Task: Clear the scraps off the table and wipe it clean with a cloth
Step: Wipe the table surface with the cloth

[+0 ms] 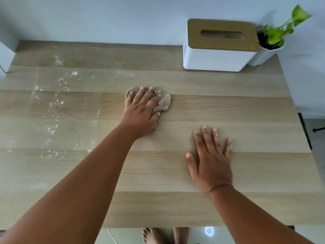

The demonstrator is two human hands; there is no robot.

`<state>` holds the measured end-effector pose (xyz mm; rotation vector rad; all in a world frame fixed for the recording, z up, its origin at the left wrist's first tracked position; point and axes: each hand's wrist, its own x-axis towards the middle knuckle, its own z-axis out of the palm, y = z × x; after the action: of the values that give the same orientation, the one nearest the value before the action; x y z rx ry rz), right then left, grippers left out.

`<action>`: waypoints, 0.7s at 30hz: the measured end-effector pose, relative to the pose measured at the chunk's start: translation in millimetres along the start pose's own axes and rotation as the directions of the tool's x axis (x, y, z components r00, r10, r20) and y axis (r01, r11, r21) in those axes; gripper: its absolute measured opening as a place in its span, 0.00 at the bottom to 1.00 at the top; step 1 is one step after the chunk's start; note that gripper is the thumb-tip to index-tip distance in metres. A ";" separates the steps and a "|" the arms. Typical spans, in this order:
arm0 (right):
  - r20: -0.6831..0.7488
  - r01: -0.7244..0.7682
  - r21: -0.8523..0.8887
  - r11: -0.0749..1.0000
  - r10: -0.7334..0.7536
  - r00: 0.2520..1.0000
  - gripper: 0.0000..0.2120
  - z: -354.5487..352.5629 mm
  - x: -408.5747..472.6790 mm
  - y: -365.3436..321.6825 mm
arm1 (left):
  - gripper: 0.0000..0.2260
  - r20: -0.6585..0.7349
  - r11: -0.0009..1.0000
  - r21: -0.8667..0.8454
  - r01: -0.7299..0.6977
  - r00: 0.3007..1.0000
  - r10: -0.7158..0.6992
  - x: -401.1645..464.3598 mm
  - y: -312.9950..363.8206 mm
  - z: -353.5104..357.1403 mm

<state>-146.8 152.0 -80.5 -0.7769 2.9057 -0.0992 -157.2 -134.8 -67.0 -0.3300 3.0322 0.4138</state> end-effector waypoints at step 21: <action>0.050 -0.001 -0.012 1.000 0.001 0.999 0.34 -5.2 -0.3 -1.3 | 0.30 0.031 0.993 0.017 -0.114 0.993 0.113 9.2 -0.7 -0.2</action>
<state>-146.6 151.2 -75.2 -0.7686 2.8623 -0.0614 -165.9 -137.4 -67.9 -0.1494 3.0325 0.3933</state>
